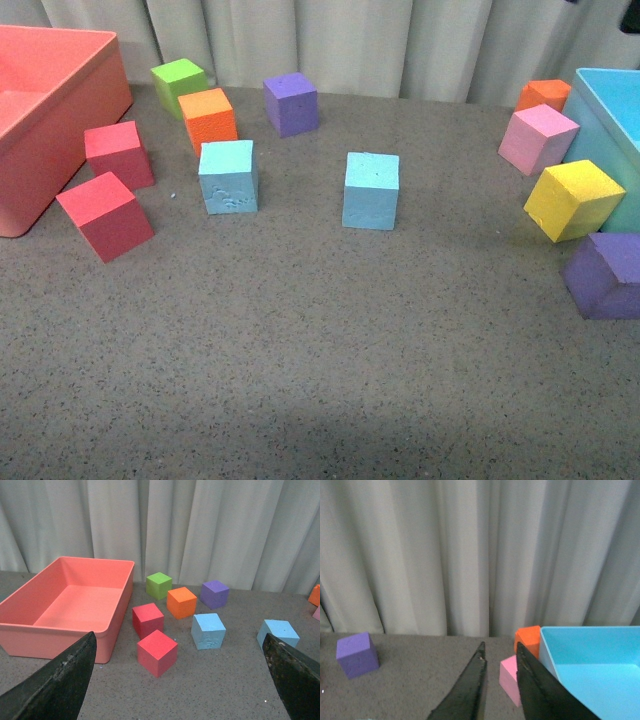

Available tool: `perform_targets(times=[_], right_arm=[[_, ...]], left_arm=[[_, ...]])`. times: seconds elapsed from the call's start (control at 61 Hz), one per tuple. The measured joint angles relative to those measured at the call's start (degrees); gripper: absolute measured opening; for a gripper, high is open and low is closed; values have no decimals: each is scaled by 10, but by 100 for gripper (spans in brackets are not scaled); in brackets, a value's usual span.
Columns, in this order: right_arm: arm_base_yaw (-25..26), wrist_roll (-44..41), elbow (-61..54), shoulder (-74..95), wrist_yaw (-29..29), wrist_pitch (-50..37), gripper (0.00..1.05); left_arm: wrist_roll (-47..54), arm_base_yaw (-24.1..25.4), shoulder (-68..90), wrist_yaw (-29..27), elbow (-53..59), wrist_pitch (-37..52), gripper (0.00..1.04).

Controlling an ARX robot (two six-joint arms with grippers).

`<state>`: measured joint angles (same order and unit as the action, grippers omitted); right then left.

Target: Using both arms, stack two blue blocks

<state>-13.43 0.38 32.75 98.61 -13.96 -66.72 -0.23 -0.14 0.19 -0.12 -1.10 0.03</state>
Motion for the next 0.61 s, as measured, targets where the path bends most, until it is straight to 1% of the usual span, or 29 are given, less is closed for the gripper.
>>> perform_targets(times=[0.016,0.066,0.18,0.377,0.525,0.607], right_arm=[[4,-1,-21,-13,7,-2,12],[14,-2,-59,-37,20,-5,1],[31,-4,-120,-94,40,-6,1],[58,-4,-187,-177,62,7,1],[75,-4,-234,-253,81,37,1],[86,-4,-260,-310,92,69,1]], left_arm=[[0,0,0,0,0,0,98],[0,0,0,0,0,0,98],[0,0,0,0,0,0,98],[0,0,0,0,0,0,98],[0,0,0,0,0,0,98],[0,0,0,0,0,0,98]])
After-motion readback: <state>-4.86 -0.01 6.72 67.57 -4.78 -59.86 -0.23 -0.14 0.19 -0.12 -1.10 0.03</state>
